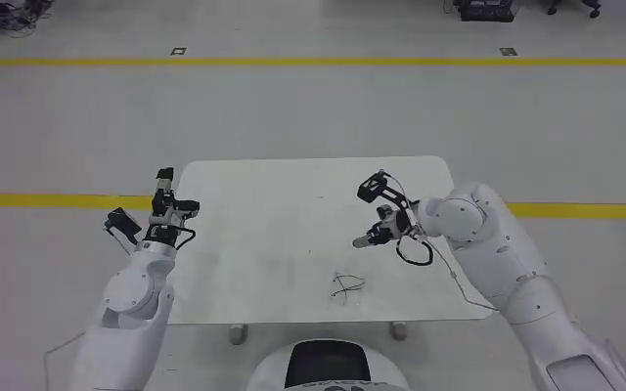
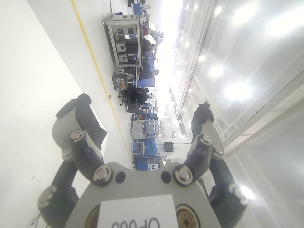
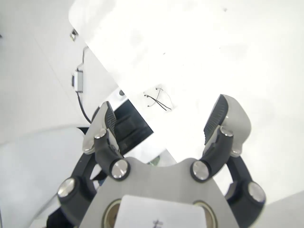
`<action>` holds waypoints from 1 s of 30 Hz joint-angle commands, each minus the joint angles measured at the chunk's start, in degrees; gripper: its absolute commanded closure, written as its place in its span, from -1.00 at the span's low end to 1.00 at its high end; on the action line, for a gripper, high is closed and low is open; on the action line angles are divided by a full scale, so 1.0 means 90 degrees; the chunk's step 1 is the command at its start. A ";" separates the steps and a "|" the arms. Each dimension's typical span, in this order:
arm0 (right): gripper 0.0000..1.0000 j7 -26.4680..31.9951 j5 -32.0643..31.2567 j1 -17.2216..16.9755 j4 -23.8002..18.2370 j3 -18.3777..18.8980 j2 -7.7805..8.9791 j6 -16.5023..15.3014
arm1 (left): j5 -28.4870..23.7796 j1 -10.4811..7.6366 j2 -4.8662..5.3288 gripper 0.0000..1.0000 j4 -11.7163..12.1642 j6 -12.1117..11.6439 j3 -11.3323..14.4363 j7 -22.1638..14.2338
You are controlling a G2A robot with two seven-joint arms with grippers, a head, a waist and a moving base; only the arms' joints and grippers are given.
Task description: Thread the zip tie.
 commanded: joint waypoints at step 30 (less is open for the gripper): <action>-1.00 0.0504 -0.0047 0.2184 0.1191 -0.4493 -0.0474 -0.0013 | 0.0000 0.0000 0.0000 -1.00 0.0000 0.0000 0.0000 0.0000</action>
